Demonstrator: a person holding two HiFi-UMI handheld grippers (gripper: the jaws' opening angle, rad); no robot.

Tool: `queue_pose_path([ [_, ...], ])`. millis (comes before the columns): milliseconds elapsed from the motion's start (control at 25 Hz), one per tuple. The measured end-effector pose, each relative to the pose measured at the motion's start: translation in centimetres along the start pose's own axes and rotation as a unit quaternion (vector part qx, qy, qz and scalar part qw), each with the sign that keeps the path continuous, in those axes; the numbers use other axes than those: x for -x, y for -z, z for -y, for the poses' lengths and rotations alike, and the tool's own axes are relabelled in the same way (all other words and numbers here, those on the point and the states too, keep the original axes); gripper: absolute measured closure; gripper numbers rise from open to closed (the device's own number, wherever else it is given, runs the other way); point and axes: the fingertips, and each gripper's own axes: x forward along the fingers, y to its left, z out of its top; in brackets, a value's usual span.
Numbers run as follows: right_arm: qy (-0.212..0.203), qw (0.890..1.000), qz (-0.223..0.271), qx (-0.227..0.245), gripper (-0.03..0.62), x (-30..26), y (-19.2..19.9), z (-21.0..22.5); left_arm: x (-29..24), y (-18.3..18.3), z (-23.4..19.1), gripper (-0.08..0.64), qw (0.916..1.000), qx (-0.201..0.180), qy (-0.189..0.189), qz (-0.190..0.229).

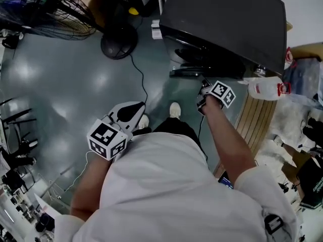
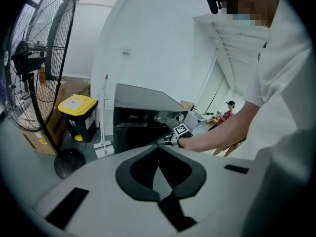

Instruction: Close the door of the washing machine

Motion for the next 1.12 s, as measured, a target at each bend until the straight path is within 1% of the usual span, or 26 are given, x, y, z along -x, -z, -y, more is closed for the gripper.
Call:
queue_pose_path([
  [320, -0.005, 1.0, 0.008, 0.0, 0.499, -1.6, -1.6, -0.9, 0.1, -0.3, -0.5, 0.543, 1.0, 0.002, -0.009, -0.001],
  [640, -0.014, 1.0, 0.026, -0.007, 0.5, -2.8, -3.2, -1.5, -0.1, -0.1, -0.5, 0.543, 0.9999, 0.003, -0.008, -0.01],
  [1120, -0.014, 0.999, 0.042, 0.006, 0.505, -4.3, -5.2, -2.4, 0.1, -0.4, -1.1, 0.543, 0.9998, 0.003, -0.016, -0.013],
])
